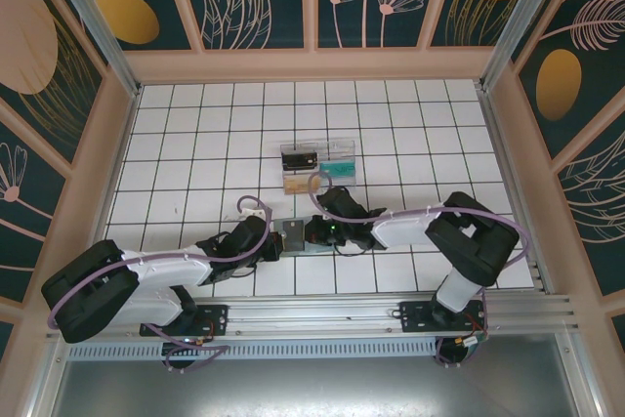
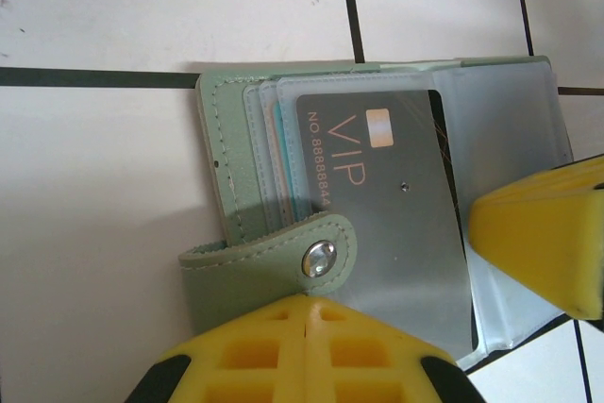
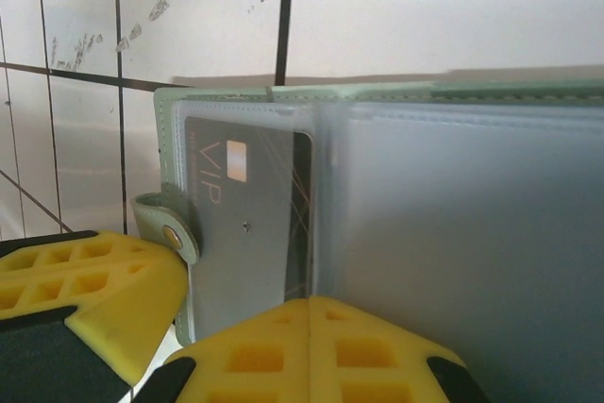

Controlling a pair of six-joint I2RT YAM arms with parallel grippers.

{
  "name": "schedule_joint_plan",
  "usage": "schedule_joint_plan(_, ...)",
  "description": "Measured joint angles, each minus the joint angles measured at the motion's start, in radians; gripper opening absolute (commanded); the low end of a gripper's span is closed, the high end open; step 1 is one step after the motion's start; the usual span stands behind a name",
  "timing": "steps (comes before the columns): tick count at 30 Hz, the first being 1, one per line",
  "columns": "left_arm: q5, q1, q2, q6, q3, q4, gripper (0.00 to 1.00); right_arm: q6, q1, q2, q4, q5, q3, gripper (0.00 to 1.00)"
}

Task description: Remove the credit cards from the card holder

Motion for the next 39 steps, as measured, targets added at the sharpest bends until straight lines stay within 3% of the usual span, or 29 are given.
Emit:
schedule_joint_plan(9, -0.003, 0.000, 0.000, 0.000, 0.000, 0.000, 0.00, 0.000, -0.022, -0.042, 0.000, 0.000, -0.024, 0.00)
schedule_joint_plan(12, -0.002, 0.000, 0.003, 0.000, 0.000, 0.001, 0.00, 0.000, -0.020, -0.042, 0.001, -0.007, -0.023, 0.08)
schedule_joint_plan(18, -0.002, 0.000, 0.018, 0.000, 0.000, 0.023, 0.00, 0.000, -0.014, -0.008, 0.008, -0.019, -0.003, 0.12)
schedule_joint_plan(39, 0.001, 0.000, 0.023, 0.000, 0.000, 0.033, 0.00, 0.000, -0.008, 0.037, 0.016, -0.047, 0.021, 0.14)
